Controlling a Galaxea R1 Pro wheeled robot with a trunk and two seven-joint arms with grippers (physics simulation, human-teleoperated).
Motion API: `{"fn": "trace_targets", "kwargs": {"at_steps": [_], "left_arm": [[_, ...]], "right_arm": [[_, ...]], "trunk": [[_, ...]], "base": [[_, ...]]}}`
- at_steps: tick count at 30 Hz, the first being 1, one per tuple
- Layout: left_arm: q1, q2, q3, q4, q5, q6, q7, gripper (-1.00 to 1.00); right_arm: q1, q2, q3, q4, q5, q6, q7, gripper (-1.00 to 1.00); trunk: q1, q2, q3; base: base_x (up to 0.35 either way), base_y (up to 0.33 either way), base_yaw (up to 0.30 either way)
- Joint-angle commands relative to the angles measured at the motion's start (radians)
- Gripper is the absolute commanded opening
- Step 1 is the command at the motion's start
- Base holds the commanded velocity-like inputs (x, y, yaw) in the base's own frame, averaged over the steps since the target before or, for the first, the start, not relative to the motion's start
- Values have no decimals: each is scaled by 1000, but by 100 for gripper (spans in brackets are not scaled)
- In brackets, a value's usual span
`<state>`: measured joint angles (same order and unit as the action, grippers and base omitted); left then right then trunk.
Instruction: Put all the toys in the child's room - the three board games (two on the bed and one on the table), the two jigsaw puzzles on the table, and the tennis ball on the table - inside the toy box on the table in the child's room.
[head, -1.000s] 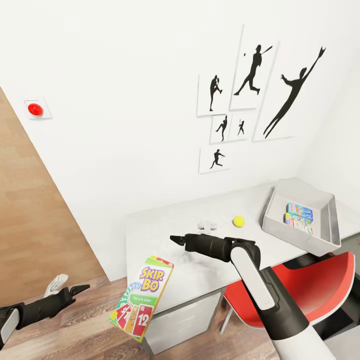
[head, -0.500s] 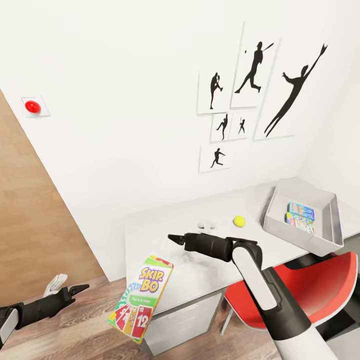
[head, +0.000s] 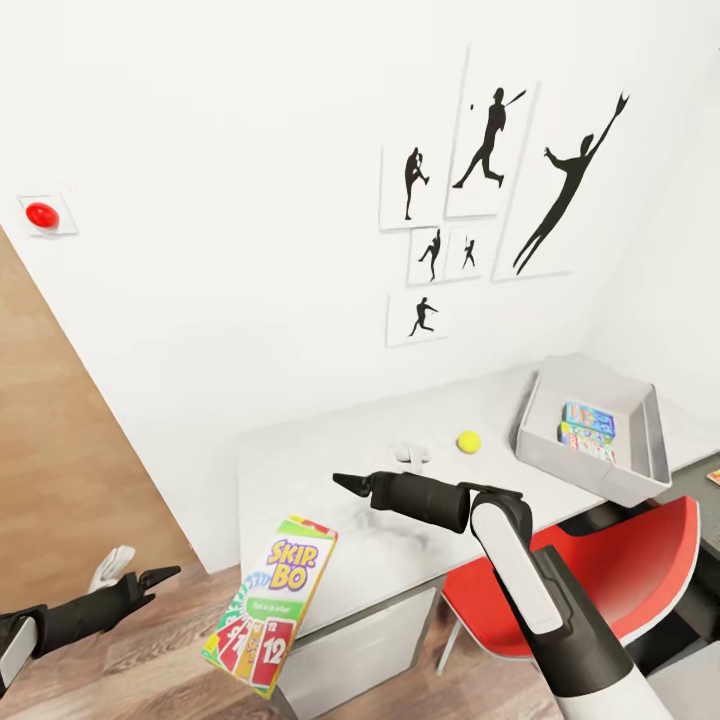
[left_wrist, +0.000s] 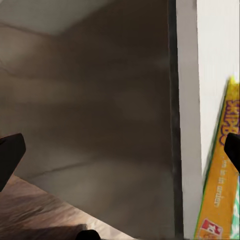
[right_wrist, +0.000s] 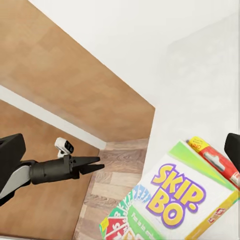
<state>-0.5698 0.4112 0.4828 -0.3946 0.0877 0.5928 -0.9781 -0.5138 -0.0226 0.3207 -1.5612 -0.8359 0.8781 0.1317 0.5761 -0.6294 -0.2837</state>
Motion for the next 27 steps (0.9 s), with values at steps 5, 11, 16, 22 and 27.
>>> {"fn": "trace_targets", "kwargs": {"at_steps": [5,11,16,22,27], "left_arm": [[-1,2,2,0,-1,11,-55,100],[-1,19,2,0,-3,49,-64,100],[-1,41,3,0,-2,59,-67,100],[-1,44,1,0,-2,63,-70,100],[-1,38,-5,1,-6,114,-69,100]], "right_arm": [[0,0,0,0,8,4,8,100],[0,0,-1,0,9,3,8,100],[0,0,0,1,10,3,7,100],[0,0,0,1,12,2,6,100],[0,1,-1,2,13,2,7,100]], "trunk": [[20,-37,-16],[43,-79,-35],[62,-114,-50],[85,-156,-69],[104,-191,-85]], "base": [[0,0,-18],[0,0,-3],[0,0,0],[0,0,0],[0,0,0]]}}
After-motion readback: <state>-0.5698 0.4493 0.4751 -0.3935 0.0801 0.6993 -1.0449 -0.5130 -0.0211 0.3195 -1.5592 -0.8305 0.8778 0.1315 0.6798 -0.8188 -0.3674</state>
